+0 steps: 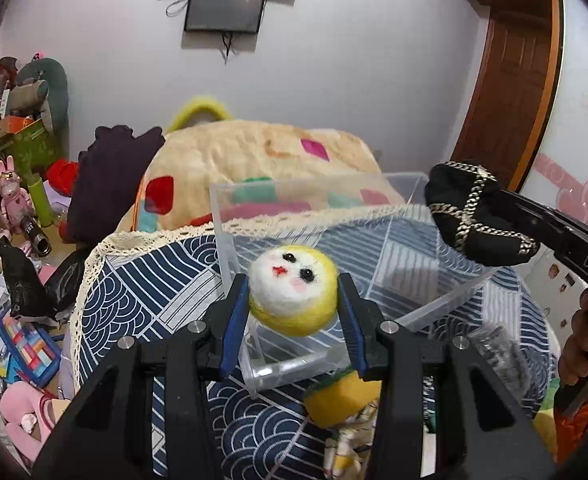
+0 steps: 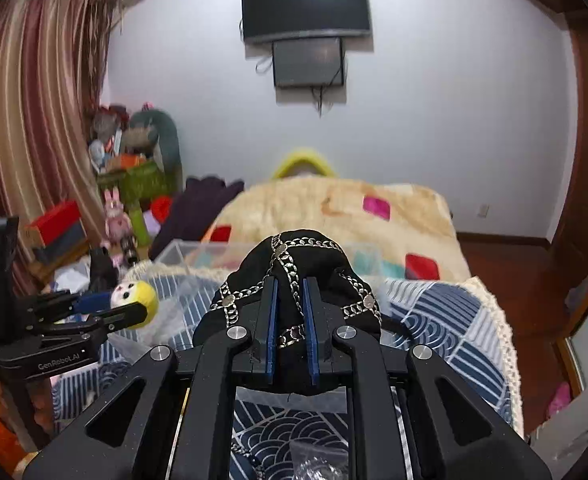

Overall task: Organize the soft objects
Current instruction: 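Drop plush ball into clear box with left tool while right tool drops black bag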

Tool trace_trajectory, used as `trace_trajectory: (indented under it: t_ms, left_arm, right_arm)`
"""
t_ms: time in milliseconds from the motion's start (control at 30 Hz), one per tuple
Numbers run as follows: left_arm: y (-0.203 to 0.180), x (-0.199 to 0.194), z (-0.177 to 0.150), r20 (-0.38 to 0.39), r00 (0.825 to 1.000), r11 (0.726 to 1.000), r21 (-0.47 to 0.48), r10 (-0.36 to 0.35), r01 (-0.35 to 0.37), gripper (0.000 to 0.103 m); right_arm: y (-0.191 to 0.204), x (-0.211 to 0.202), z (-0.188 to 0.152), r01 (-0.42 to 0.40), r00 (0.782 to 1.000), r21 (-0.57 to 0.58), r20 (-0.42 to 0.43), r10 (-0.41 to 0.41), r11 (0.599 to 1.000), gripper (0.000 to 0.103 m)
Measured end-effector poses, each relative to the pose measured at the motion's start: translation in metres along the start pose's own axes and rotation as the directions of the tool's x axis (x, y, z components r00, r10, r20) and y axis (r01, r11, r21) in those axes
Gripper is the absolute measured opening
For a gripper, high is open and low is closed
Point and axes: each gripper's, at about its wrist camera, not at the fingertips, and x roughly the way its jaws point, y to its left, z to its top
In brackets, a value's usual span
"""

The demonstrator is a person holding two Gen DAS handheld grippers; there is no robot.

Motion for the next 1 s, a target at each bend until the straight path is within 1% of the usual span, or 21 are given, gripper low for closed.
trace_trajectory:
  t_ms: [200,300,367,467,533,567,667,733,767,800,833,867,967,1000]
  left_arm:
    - [-0.014,0.015,-0.002,-0.040,0.999,0.997,0.074,0.016,-0.013,0.043]
    - [-0.017,0.022,-0.001,-0.064,0.998,0.997,0.079,0.018,-0.013,0.043]
    - [-0.019,0.023,-0.001,-0.064,0.998,0.996,0.081,0.027,-0.022,0.044]
    - [-0.021,0.023,-0.002,-0.065,0.998,0.996,0.084,0.026,-0.020,0.048]
    - [-0.020,0.021,-0.002,-0.065,0.998,0.997,0.076,0.023,-0.018,0.054]
    - [-0.020,0.020,-0.002,-0.065,0.998,0.997,0.072,0.021,-0.016,0.055]
    - [-0.023,0.015,-0.002,-0.059,0.998,0.997,0.070,0.014,-0.010,0.055]
    - [-0.026,0.010,-0.002,-0.051,0.999,0.997,0.078,0.017,-0.013,0.057]
    - [-0.028,0.004,-0.002,-0.040,0.999,0.996,0.085,0.017,-0.014,0.058]
    - [-0.030,0.001,-0.002,-0.033,0.999,0.996,0.088,0.017,-0.014,0.061]
    - [-0.032,-0.003,-0.002,-0.024,1.000,0.996,0.091,0.018,-0.015,0.064]
    - [-0.034,-0.010,-0.002,-0.009,1.000,0.995,0.095,0.014,-0.013,0.065]
    - [-0.040,-0.027,-0.002,0.031,0.999,0.996,0.093,0.014,-0.017,0.072]
    - [-0.042,-0.033,-0.002,0.045,0.999,0.996,0.092,0.017,-0.021,0.077]
  right_arm:
    - [0.007,0.033,-0.008,0.009,0.991,-0.054,-0.130,-0.015,0.999,0.011]
    - [0.009,0.041,-0.011,0.016,0.986,-0.079,-0.166,-0.029,0.997,0.011]
    - [0.010,0.042,-0.011,0.018,0.983,-0.093,-0.180,-0.035,0.996,0.011]
    - [0.008,0.041,-0.009,0.016,0.982,-0.100,-0.187,-0.034,0.995,0.013]
    - [0.007,0.040,-0.008,0.025,0.981,-0.109,-0.187,-0.045,0.994,0.015]
    - [0.007,0.039,-0.008,0.029,0.981,-0.110,-0.186,-0.049,0.994,0.016]
    - [0.004,0.035,-0.008,0.025,0.982,-0.098,-0.184,-0.043,0.995,0.024]
    - [0.002,0.032,-0.007,0.030,0.984,-0.093,-0.173,-0.045,0.995,0.035]
    - [0.001,0.029,-0.007,0.029,0.985,-0.089,-0.166,-0.043,0.996,0.038]
    - [0.000,0.026,-0.007,0.022,0.987,-0.084,-0.159,-0.035,0.996,0.045]
    - [0.000,0.022,-0.007,0.015,0.988,-0.081,-0.153,-0.027,0.997,0.047]
    - [0.000,0.018,-0.007,0.012,0.989,-0.081,-0.145,-0.024,0.997,0.047]
    - [0.001,0.004,-0.006,0.016,0.993,-0.089,-0.112,-0.026,0.996,0.047]
    - [0.001,-0.001,-0.005,0.017,0.995,-0.088,-0.099,-0.026,0.996,0.048]
